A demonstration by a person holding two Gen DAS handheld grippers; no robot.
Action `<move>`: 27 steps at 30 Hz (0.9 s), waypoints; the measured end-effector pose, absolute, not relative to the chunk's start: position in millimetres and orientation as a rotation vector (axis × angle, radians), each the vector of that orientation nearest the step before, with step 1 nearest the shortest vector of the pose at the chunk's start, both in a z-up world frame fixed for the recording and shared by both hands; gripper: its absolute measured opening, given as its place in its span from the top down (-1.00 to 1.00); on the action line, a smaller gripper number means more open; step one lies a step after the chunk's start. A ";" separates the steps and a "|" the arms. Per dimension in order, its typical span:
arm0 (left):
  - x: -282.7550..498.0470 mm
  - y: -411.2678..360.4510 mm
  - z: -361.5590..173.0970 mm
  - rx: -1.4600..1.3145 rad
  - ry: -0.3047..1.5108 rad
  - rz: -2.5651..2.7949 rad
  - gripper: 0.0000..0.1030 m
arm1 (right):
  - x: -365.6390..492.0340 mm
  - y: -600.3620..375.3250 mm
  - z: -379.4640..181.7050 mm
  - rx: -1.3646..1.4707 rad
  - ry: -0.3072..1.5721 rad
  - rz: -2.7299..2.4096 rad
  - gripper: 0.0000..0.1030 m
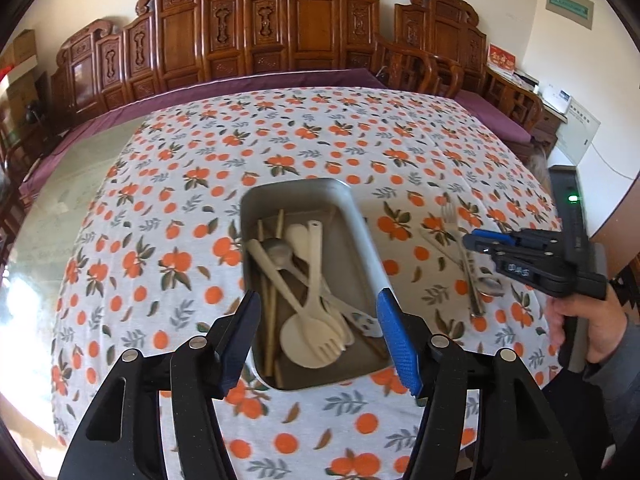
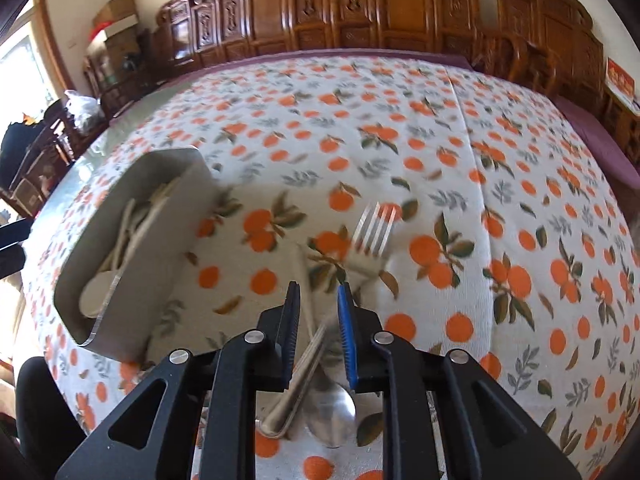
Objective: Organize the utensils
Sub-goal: 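Grasp a metal fork with the right gripper and lift it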
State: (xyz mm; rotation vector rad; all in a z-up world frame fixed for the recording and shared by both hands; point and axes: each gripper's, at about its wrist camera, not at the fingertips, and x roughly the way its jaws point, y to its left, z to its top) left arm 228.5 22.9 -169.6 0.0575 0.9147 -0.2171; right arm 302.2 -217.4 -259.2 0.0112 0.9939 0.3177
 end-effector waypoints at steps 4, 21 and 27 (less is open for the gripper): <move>223.7 15.0 -170.6 0.054 0.908 -0.224 -0.16 | 305.9 -216.8 -272.6 0.015 1.036 0.275 0.59; 207.8 3.8 -169.5 0.036 0.902 -0.268 -0.16 | 311.4 -198.7 -276.5 0.046 1.098 0.133 0.83; 202.2 -1.4 -165.1 0.041 0.896 -0.272 -0.16 | 298.8 -201.6 -257.1 0.054 1.056 0.172 0.84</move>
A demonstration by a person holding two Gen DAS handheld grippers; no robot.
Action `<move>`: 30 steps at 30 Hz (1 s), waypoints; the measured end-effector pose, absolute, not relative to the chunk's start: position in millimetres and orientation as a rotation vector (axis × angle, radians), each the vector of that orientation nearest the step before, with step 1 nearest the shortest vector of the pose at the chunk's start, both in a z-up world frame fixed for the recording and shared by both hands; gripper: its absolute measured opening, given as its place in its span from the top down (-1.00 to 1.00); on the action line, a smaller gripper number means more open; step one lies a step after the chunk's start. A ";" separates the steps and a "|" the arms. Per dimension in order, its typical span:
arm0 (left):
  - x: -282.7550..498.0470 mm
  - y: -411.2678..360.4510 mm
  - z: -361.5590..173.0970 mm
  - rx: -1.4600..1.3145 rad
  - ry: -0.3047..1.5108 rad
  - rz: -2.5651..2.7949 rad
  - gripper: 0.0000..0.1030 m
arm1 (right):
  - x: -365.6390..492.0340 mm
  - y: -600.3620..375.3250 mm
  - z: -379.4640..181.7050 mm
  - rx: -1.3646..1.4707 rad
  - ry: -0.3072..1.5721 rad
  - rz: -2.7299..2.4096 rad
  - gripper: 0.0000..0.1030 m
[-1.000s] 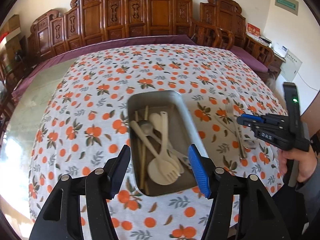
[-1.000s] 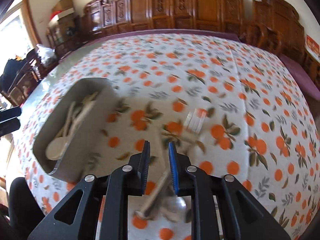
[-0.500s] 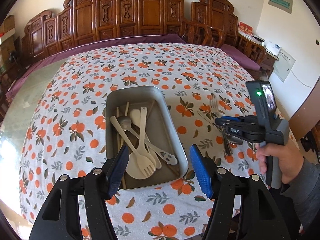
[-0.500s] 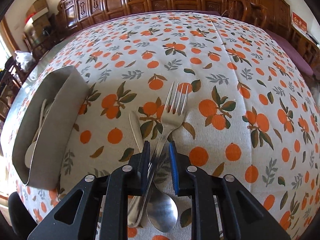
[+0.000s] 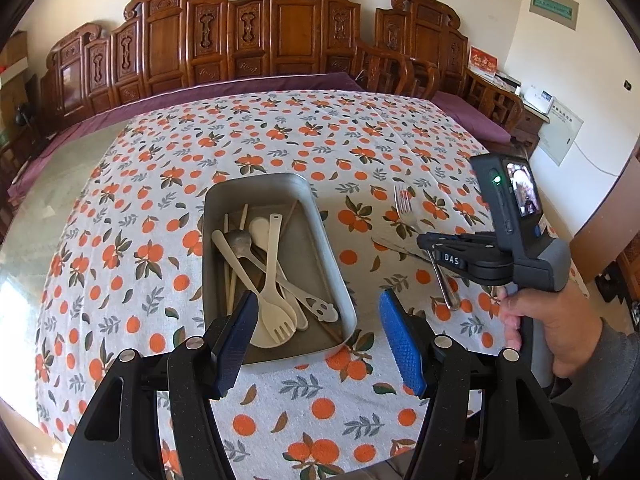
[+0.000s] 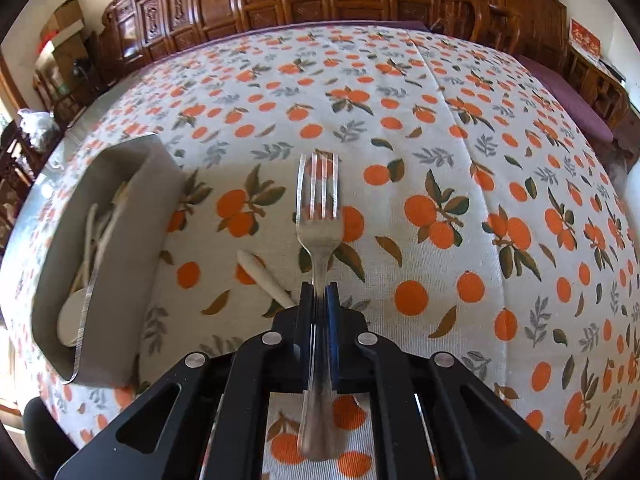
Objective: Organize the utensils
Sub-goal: 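Grasp a metal fork with the right gripper and lift it, then grasp the metal spoon handle with the left gripper while the right holds the metal fork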
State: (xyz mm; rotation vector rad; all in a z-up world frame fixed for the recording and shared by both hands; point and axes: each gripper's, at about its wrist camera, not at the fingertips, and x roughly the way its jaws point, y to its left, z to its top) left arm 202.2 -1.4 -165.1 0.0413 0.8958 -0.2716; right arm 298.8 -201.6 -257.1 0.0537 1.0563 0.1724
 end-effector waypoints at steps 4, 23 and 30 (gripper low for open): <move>200.3 -8.5 -163.7 0.043 0.893 -0.278 -0.16 | 289.1 -214.0 -235.4 0.065 1.013 0.207 0.84; 217.9 -104.4 -183.7 0.102 0.939 -0.321 -0.16 | 238.0 -315.3 -201.9 0.000 0.901 0.218 0.84; 240.8 -135.0 -205.4 0.109 0.988 -0.308 -0.16 | 241.3 -341.3 -215.3 0.030 0.915 0.209 0.84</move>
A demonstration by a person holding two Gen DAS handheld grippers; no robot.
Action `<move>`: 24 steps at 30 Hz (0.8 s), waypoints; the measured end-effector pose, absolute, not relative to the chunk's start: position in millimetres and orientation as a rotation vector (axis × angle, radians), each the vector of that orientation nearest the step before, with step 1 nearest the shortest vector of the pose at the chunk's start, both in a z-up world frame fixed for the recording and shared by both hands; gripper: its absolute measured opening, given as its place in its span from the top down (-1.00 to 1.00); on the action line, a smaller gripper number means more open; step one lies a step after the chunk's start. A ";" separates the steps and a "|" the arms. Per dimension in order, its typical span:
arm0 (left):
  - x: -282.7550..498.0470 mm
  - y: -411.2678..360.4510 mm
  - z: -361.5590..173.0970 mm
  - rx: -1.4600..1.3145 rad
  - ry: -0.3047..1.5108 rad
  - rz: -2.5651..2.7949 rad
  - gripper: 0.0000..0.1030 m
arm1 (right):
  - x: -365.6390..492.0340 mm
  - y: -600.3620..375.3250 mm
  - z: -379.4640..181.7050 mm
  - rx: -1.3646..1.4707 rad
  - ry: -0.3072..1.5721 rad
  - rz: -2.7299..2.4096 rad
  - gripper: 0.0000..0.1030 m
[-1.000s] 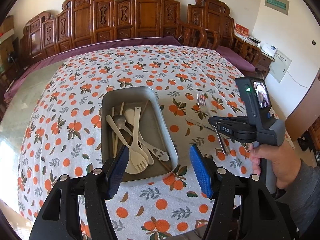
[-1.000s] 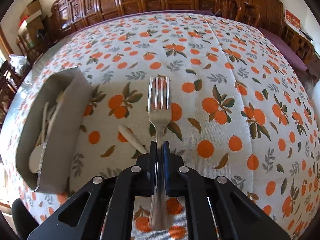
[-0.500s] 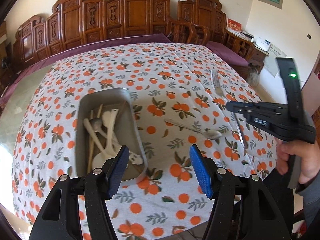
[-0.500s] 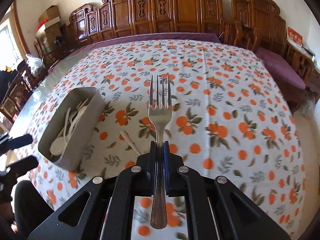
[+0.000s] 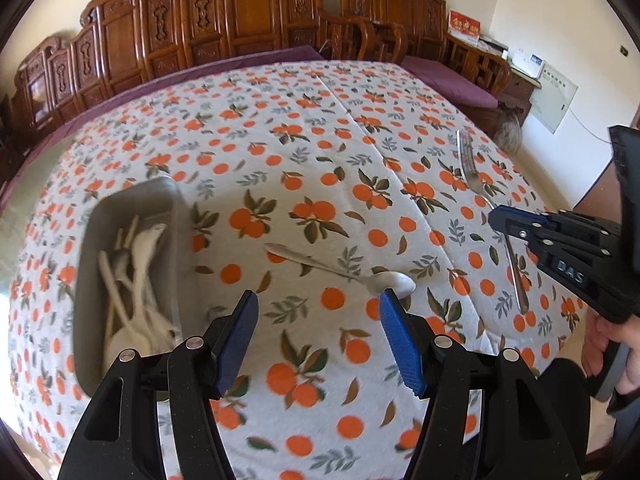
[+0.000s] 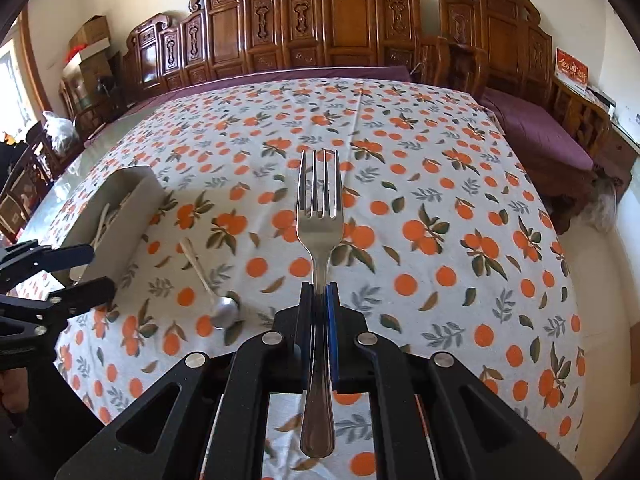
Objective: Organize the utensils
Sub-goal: 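Grasp the metal spoon handle with the left gripper while the right holds the metal fork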
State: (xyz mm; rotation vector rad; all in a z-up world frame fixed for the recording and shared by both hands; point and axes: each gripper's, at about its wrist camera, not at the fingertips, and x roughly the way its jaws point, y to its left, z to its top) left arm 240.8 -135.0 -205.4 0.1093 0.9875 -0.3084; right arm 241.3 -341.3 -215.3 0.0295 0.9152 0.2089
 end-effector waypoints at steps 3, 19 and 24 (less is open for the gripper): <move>255.8 -147.0 -219.0 0.116 1.017 -0.286 -0.16 | 245.1 -349.4 -219.4 0.051 0.923 0.204 0.84; 308.0 -166.4 -272.2 -0.028 1.222 -0.244 -0.14 | 249.6 -367.0 -225.8 0.087 0.935 0.184 0.84; 309.4 -179.1 -273.5 0.074 1.214 -0.222 0.11 | 249.3 -366.9 -226.8 0.084 0.936 0.183 0.84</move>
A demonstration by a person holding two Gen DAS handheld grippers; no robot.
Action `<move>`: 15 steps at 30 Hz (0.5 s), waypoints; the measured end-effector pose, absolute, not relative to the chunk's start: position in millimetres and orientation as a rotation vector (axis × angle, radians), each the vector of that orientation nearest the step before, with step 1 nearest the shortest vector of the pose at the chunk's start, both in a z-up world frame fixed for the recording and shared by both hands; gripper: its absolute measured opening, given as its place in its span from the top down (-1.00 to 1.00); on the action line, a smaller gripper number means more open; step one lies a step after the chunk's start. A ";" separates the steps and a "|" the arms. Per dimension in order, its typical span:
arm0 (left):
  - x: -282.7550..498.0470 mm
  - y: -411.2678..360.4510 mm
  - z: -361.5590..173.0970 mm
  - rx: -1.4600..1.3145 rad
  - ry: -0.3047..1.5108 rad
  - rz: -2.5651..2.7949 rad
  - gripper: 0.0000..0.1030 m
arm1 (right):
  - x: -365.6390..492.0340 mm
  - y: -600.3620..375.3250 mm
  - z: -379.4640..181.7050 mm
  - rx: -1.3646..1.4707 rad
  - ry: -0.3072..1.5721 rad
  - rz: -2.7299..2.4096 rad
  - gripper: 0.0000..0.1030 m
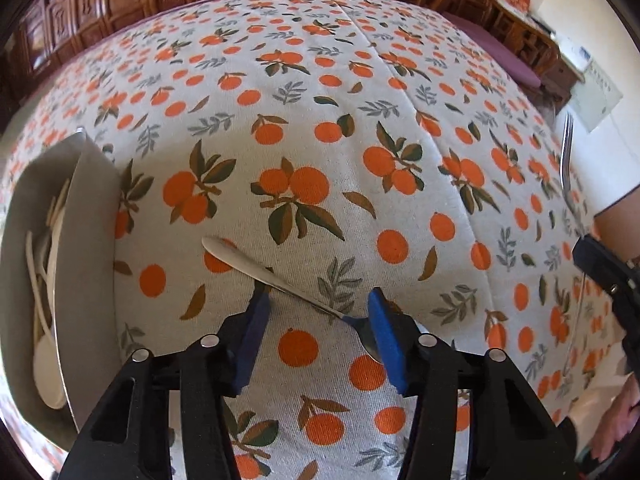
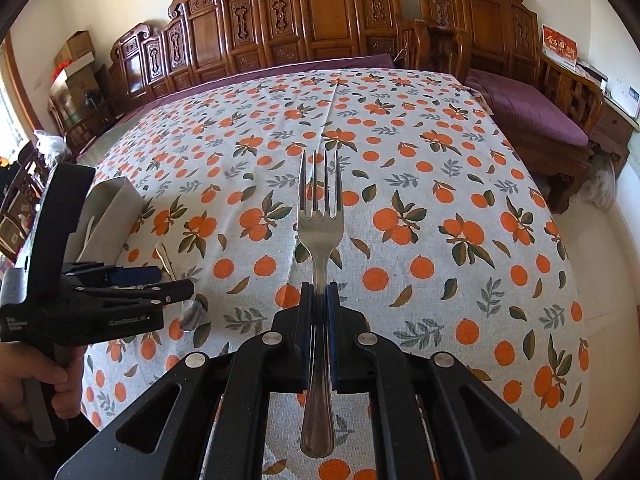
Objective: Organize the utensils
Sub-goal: 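Grasp the metal spoon handle with the left gripper while the right holds the metal fork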
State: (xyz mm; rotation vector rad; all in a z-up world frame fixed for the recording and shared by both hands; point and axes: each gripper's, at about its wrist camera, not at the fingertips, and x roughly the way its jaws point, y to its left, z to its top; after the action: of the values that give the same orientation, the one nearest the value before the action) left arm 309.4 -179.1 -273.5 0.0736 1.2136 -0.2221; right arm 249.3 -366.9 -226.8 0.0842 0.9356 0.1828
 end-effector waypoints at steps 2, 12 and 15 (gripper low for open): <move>310.1 -181.6 -272.6 0.086 1.214 -0.235 0.32 | 249.2 -366.4 -227.5 0.085 0.937 0.183 0.84; 308.1 -201.3 -272.5 0.144 1.194 -0.351 0.96 | 248.8 -364.7 -228.4 0.083 0.938 0.187 0.84; 307.8 -201.7 -272.2 0.140 1.194 -0.357 1.00 | 248.3 -363.9 -229.2 0.080 0.941 0.186 0.84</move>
State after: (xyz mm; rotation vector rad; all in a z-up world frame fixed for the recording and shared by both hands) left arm 307.8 -201.7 -272.2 0.1402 1.1938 -0.3573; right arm 248.3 -363.9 -229.2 0.0803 0.9406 0.1863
